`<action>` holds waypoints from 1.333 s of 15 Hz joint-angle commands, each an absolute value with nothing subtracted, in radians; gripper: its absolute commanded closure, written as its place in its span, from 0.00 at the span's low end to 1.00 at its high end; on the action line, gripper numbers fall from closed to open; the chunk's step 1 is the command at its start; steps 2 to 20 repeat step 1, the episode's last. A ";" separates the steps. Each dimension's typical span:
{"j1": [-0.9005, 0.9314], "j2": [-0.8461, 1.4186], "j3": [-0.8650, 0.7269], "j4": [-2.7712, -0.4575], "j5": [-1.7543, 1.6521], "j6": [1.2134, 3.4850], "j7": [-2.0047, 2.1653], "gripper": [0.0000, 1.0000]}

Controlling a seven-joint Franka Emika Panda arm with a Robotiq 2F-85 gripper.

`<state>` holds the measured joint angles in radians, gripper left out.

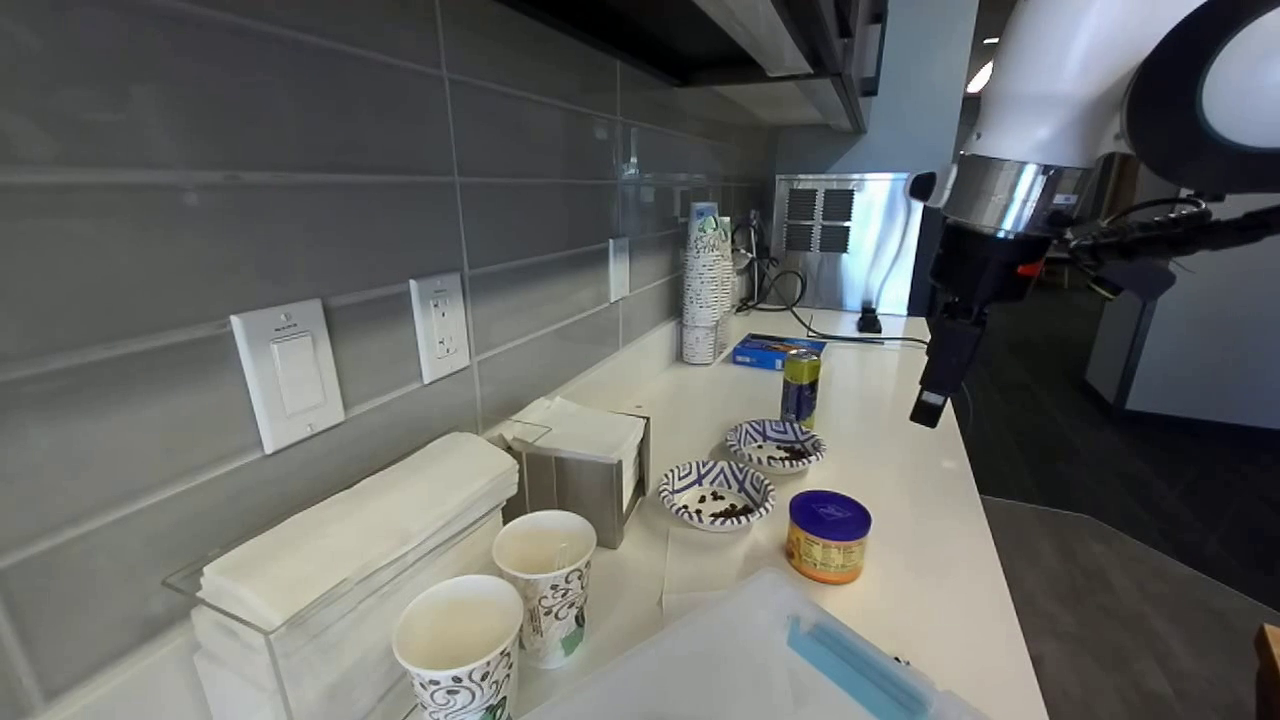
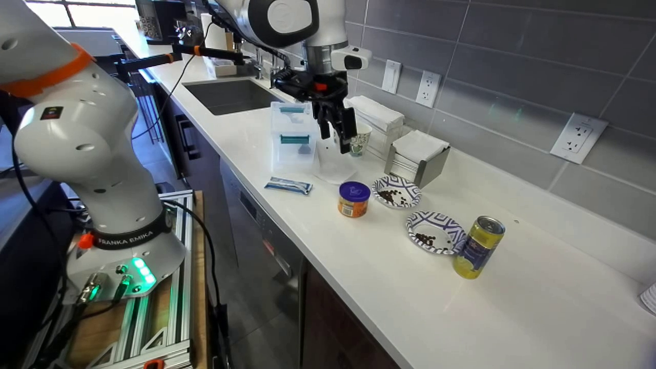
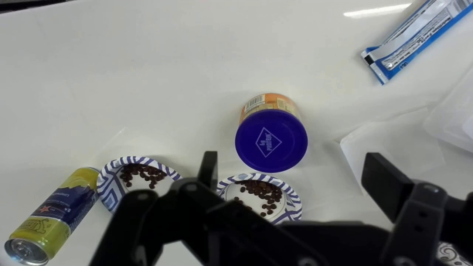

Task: Remove the container with the blue lid from the clear container on the left.

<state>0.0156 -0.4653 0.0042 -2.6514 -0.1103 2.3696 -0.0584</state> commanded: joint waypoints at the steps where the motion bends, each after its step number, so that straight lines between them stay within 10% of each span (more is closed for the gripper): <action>1: 0.013 -0.465 0.007 -2.649 -0.108 2.367 -0.060 0.00; 20: 0.013 -0.465 0.007 -2.649 -0.108 2.367 -0.060 0.00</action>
